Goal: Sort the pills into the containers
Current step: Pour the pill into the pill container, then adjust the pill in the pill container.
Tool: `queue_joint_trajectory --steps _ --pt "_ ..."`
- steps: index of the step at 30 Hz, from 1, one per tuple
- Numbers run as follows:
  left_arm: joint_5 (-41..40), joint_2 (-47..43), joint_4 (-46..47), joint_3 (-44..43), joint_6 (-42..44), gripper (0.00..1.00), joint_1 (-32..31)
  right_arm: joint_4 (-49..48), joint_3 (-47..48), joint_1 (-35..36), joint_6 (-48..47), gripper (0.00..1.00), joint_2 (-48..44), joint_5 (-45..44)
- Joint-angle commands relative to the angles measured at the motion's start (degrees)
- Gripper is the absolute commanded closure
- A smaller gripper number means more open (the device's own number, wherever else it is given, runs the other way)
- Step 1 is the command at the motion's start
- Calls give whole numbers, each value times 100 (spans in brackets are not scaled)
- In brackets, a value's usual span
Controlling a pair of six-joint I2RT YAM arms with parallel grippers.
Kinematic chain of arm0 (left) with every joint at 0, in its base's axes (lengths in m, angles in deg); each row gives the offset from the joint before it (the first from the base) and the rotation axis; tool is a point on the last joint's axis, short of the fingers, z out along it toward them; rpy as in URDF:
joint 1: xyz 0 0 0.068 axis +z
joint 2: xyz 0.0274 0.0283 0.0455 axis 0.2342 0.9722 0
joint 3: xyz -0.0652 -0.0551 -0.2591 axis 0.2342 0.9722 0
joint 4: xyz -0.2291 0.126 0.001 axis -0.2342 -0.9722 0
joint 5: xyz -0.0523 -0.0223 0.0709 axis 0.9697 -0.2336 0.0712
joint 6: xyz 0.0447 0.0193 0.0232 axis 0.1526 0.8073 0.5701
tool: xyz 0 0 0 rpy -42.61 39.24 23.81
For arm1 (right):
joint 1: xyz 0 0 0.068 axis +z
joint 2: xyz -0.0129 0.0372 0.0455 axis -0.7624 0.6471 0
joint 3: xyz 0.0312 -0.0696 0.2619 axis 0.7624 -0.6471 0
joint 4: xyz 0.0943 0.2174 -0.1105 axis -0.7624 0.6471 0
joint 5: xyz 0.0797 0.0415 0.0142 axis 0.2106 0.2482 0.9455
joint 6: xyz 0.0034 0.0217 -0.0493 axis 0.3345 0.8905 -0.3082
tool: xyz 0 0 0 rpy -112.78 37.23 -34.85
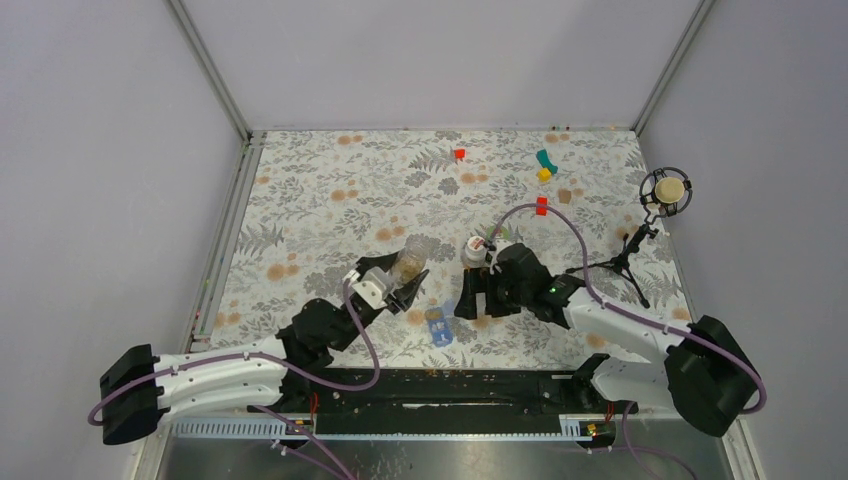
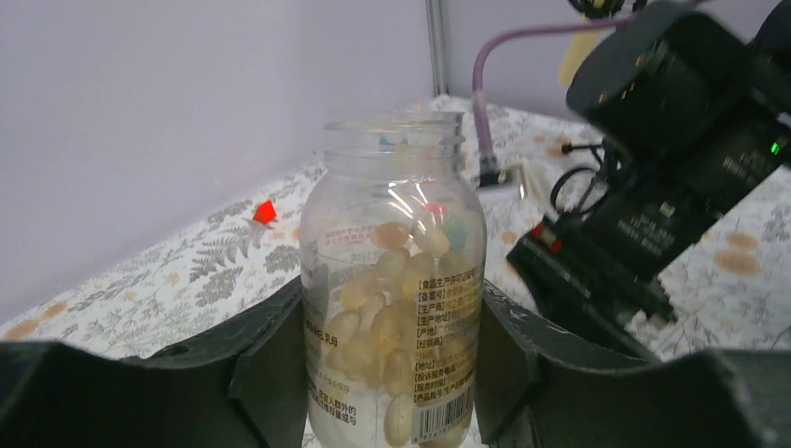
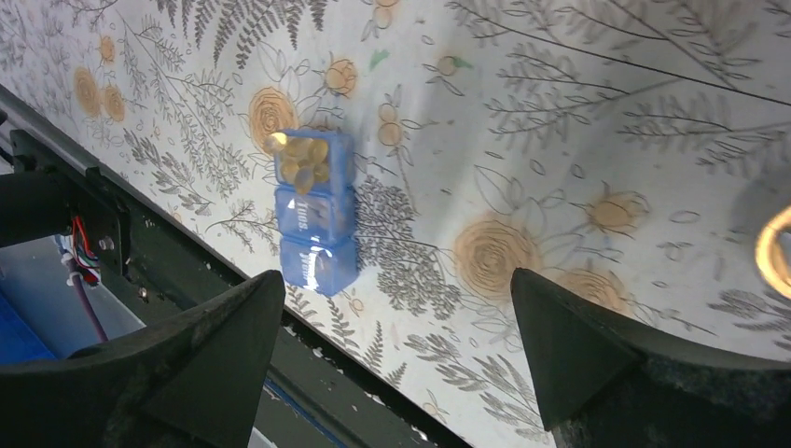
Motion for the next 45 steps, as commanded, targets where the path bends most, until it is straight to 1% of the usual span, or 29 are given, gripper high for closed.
queue_joint_trajectory --steps 1,8,15,22,32,37,39,40,41,43,45 --pt "-164 -102 1517 216 -154 100 15 -357 451 429 170 0 422 -464" --pt "-249 -370 1474 401 -206 100 21 -343 845 862 105 1 985 -867" --pt "-299 -612 1340 505 -216 100 20 -44 1335 1284 -39 1 1564 -1563" --pt "-371 -811 1176 585 -255 100 20 73 1468 1467 -148 8 1838 -1921" --pt "-402 -861 1107 637 -317 100 19 85 1521 1517 -234 16 1966 -1884" --pt "-408 -871 1086 646 -313 100 21 113 1523 1516 -193 22 1984 -1981" --pt "-416 -891 1065 647 -318 100 21 120 1531 1520 -191 23 1993 -1989" --pt "-420 -901 1055 647 -312 100 21 118 1544 1523 -194 23 1999 -1977" --pt "-427 -910 1045 654 -310 100 21 112 1539 1515 -203 20 1996 -1962" --pt "-438 -936 1018 655 -308 100 14 20 1500 1522 -244 13 1961 -1845" --pt "-444 -953 999 656 -308 100 20 -20 1480 1522 -316 9 1952 -1760"
